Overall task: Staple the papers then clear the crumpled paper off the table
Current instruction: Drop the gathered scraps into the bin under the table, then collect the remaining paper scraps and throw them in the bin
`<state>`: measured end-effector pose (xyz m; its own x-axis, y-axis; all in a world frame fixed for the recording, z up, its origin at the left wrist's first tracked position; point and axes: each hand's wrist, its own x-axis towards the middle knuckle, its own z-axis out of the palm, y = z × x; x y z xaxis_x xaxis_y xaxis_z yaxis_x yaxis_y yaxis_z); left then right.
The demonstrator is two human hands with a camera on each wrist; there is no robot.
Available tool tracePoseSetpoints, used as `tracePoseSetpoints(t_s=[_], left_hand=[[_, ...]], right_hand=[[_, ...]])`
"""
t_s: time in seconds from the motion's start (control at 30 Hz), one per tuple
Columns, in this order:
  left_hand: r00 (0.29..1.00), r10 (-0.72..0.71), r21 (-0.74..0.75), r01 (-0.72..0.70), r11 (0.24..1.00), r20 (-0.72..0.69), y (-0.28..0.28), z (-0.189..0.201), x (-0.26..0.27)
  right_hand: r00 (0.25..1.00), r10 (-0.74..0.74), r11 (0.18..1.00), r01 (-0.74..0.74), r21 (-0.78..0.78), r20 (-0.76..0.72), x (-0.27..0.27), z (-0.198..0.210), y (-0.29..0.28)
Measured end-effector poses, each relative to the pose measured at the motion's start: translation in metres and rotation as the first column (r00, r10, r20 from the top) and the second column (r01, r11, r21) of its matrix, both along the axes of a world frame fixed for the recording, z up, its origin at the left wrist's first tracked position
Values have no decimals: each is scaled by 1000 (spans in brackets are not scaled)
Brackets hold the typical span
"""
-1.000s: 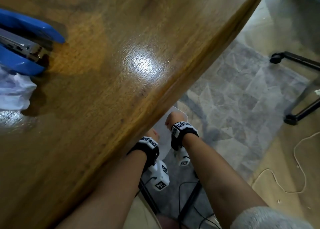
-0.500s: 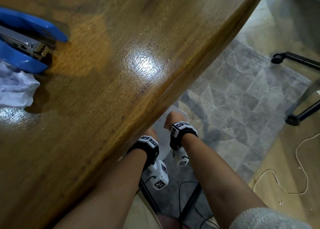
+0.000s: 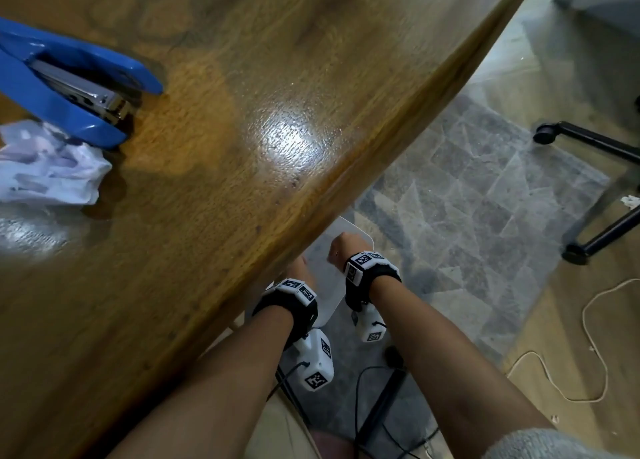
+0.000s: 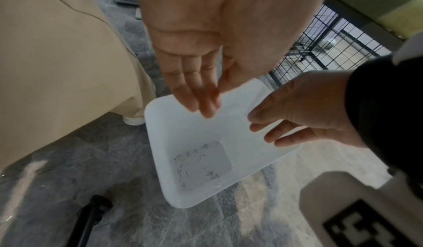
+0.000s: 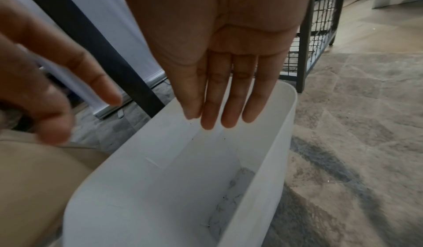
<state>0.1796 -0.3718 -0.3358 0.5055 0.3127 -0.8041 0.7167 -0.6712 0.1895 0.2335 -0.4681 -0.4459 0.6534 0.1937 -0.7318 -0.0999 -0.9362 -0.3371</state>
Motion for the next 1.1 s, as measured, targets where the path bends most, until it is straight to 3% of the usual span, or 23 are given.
tracePoseSetpoints(t_s=[0.2,0.37,0.53,0.6,0.7,0.83,0.9,1.03,1.1], left_hand=[[992,-95,-51,99,994,78,-8,23,-2],[968,-135,-143,167,976,211,-27,58,0],[904,-220,-131,285,950,366,-44,106,-5],[839,-323,-79,394,916,439,-49,132,-13],[675,-442,48,518,854,591,-50,181,-30],[419,-500,228,549,804,758,-29,256,-57],[316,-521,299,543,784,793,-12,290,-70],[180,-561,451,423,786,808,35,335,-89],[174,-587,497,378,781,791,65,349,-97]], right_hand=[[999,49,998,-48,38,-14,1,53,-18],[986,92,996,-89,-23,142,2,116,-37],[932,246,969,-232,-82,268,-10,204,-44],[879,314,949,-281,-140,359,-18,241,-44],[789,366,931,-315,-187,493,-30,297,-46],[619,391,912,-360,-196,681,-52,370,-40],[571,344,917,-373,-137,746,-65,403,-27],[528,278,892,-451,-13,802,-78,448,19],[515,295,864,-504,7,805,-77,458,47]])
